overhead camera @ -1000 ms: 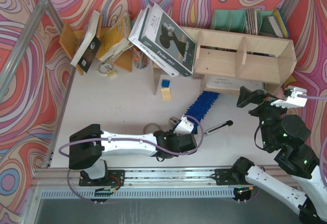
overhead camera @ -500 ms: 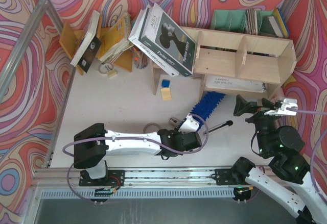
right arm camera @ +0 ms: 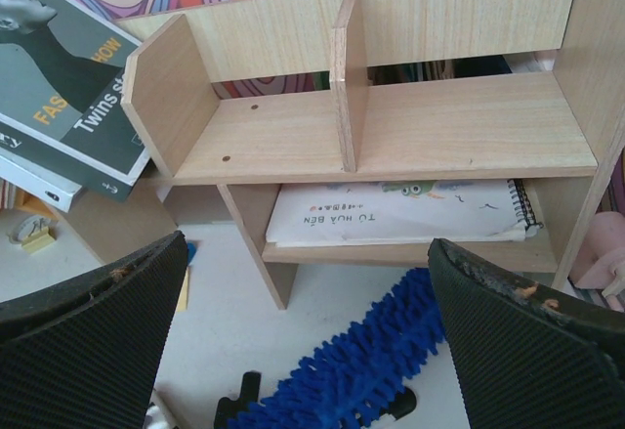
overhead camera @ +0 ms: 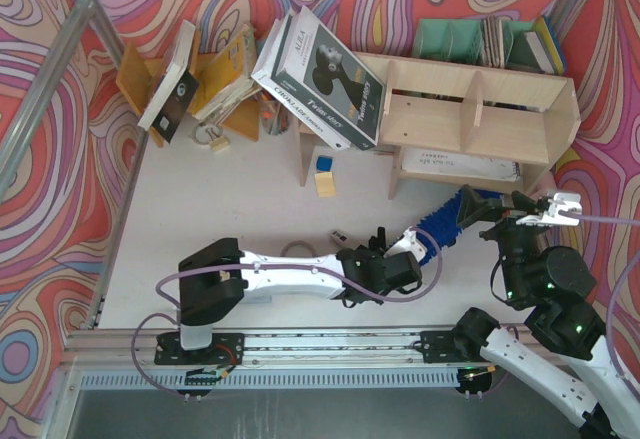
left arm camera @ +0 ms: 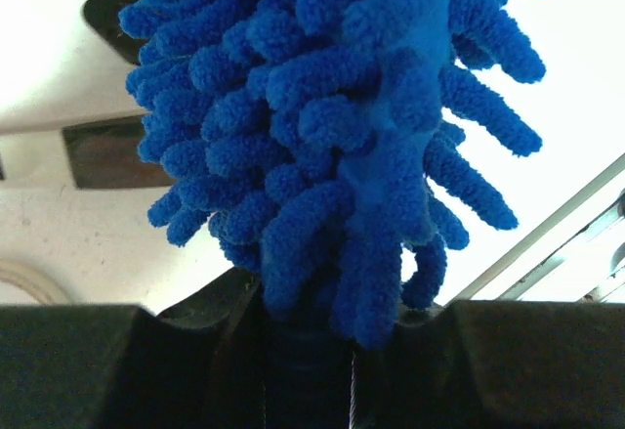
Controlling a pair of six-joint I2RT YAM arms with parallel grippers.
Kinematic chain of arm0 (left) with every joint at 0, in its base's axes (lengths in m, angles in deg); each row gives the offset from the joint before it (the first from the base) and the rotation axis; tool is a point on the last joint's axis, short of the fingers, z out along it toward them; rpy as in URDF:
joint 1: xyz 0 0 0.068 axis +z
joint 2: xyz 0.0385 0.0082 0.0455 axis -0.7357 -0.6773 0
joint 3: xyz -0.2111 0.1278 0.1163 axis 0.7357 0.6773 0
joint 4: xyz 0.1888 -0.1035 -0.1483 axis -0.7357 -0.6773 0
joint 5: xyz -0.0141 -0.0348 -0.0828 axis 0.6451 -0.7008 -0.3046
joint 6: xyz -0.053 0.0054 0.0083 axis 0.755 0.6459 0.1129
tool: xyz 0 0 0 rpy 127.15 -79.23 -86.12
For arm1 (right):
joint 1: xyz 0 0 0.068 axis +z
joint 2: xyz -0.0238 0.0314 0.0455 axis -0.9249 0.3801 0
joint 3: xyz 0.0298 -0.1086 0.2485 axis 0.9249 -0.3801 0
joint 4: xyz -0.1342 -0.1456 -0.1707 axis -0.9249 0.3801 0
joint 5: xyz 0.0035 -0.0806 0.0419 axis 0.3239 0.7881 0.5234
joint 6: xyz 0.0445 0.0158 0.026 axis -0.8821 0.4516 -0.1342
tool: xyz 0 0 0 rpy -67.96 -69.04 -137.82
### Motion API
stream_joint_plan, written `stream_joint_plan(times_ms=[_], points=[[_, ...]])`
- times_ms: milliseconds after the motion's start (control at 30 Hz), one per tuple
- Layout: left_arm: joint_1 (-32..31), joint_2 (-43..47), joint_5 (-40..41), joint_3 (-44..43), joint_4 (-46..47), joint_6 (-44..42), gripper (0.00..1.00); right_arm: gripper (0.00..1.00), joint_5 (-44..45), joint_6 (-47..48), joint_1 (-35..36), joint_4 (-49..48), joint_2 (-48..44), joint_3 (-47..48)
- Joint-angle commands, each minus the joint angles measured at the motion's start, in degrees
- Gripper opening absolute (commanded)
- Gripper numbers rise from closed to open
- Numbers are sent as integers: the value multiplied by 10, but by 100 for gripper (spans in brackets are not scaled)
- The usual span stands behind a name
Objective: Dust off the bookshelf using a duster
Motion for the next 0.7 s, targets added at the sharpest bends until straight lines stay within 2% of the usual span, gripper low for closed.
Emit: stream_joint_plan(times_ms=[0,333,667], points=[[3,-13,-19,-15,44,-45,0,99,6,12,2,-23,4,-3],[24,69,20,86,65,-7,0,99,2,14,3,-28,1,-8],[30,-12,-20,-17,60,-56,0,99,5,17,2,-29,1,-11]])
